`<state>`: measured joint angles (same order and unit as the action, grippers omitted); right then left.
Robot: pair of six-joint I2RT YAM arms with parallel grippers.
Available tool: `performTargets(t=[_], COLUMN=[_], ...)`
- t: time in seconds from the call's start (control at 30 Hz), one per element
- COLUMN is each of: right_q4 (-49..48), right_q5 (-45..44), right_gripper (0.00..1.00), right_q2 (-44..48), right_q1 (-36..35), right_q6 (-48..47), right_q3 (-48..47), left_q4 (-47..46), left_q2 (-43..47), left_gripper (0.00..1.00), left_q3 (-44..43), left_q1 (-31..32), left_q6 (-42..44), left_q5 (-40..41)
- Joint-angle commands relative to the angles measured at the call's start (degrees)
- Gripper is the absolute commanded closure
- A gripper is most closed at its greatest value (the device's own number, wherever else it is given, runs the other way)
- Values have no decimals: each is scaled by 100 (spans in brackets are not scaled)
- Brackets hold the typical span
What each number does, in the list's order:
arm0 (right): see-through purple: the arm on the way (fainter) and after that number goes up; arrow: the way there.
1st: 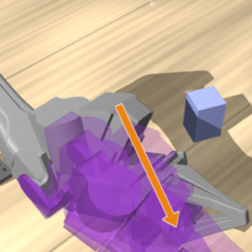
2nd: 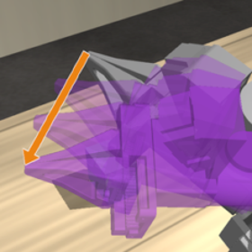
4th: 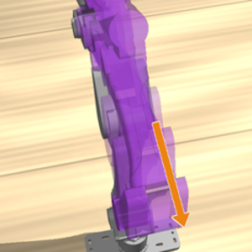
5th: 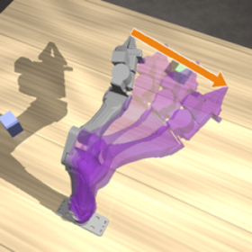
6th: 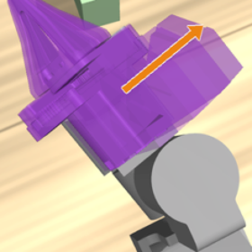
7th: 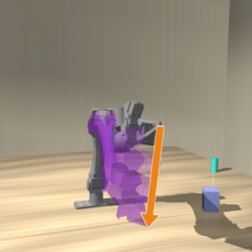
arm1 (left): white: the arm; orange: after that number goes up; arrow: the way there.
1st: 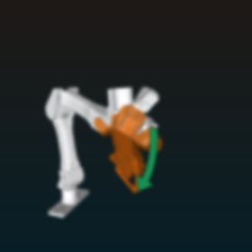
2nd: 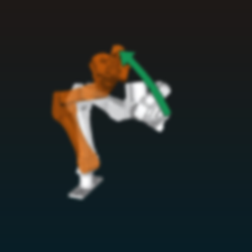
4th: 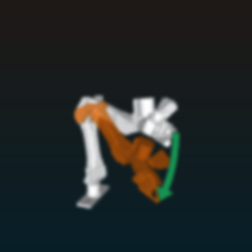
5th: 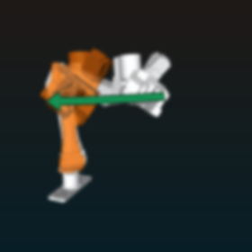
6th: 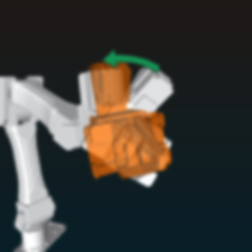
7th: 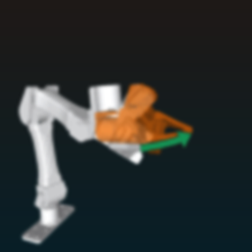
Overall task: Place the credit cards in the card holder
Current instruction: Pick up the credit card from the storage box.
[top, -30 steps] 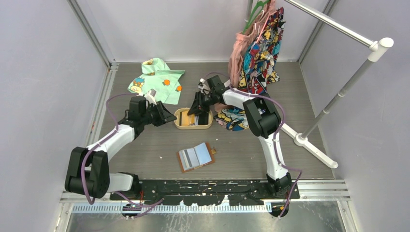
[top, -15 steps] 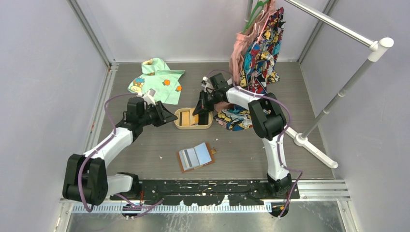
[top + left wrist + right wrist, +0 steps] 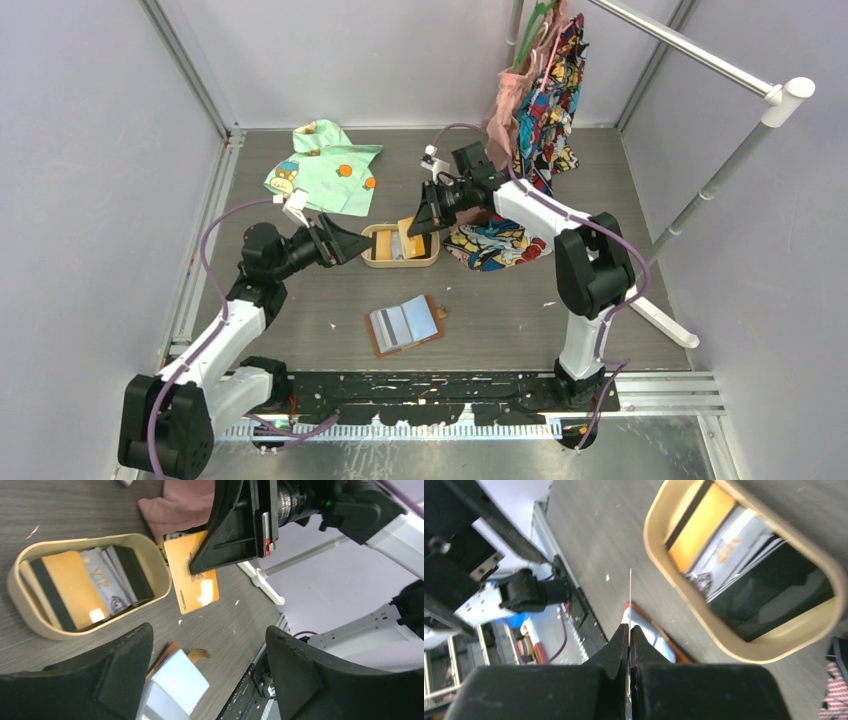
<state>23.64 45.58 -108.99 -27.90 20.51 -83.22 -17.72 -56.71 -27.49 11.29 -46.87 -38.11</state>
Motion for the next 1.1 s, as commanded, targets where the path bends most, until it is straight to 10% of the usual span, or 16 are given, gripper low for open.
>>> performTargets(t=[0.0,0.37,1.07], right_q4=[-300,-1670,-2324], right_q5=[1163,2285,2623], right_gripper=[99,99,99], right_q2=[765,1767,1940], right_q1=[20,13,-94], right_q6=[-490,-16,403], right_q3=[387,1492,1651], left_q4=[-1950,-4273,-4307], left_q2=[273,-108,-871], left_gripper=[13,14,42], left_q3=[490,1077,999], left_q1=[23,929,1931], left_q6=[-688,-1180,-672], left_q5=[-428,-522,235])
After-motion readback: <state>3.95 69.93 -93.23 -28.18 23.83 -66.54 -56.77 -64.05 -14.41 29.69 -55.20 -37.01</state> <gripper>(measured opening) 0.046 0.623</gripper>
